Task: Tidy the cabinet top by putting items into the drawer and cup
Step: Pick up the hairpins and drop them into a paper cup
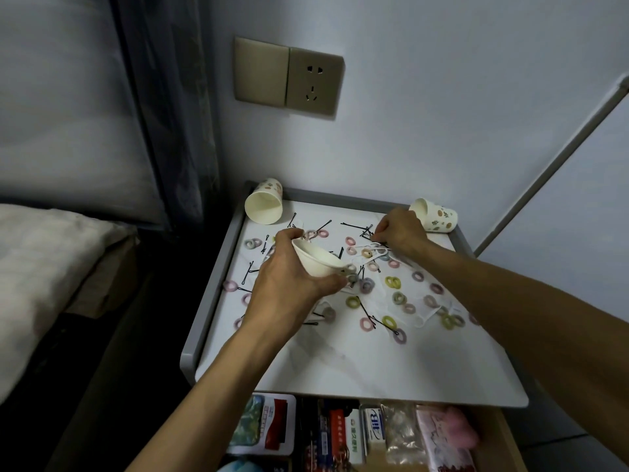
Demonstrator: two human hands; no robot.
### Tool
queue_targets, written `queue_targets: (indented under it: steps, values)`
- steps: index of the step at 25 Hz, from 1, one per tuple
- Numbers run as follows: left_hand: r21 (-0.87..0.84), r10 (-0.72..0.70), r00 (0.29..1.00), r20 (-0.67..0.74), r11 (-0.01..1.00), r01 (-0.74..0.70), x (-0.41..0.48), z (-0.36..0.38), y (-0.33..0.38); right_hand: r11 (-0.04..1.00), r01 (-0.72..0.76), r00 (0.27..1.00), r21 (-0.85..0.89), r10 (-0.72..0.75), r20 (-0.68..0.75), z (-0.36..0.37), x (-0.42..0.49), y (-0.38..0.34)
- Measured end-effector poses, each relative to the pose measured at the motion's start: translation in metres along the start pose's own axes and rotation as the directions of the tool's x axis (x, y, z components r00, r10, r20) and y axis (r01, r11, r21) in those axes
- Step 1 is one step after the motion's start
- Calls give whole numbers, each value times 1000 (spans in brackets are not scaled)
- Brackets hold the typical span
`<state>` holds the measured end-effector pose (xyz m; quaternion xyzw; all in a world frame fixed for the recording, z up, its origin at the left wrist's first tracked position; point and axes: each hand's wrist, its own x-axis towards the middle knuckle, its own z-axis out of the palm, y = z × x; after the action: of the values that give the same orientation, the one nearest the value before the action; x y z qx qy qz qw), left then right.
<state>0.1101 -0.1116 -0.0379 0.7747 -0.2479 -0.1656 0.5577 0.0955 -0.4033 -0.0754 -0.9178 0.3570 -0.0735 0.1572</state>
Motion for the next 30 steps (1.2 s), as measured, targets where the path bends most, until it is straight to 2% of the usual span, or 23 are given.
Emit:
queue_targets:
  steps: [4,6,9,12,14,18,22,30]
  values:
    - [9,-14,1000,5,1000,14,-1,0,0,1000,26,999,7,-27,19,-1,-4,2]
    - [-5,-14,1000,13,1000,14,-2,1,1,992,73,997,-105,-73,7,4,-8,0]
    - [-12,-5,1000,26,1000,5,-5,1,3,923,136,989,-359,-145,1,10,-17,-3]
    - [-20,-6,1000,31,1000,7,-5,2,5,868,205,978,-451,-197,65,8,-23,-4]
    - [-26,-8,999,31,1000,9,-4,2,5,875,229,973,-426,-215,82,5,-25,-3]
    - [-39,-4,999,34,999,6,-5,3,7,934,254,967,-252,-245,67,-5,-22,3]
    - [-50,-12,999,32,999,13,-5,3,7,943,298,954,-150,-289,80,-9,-21,5]
    - [-36,-11,999,31,999,12,-6,2,8,972,233,972,4,-233,14,-41,-36,-3]
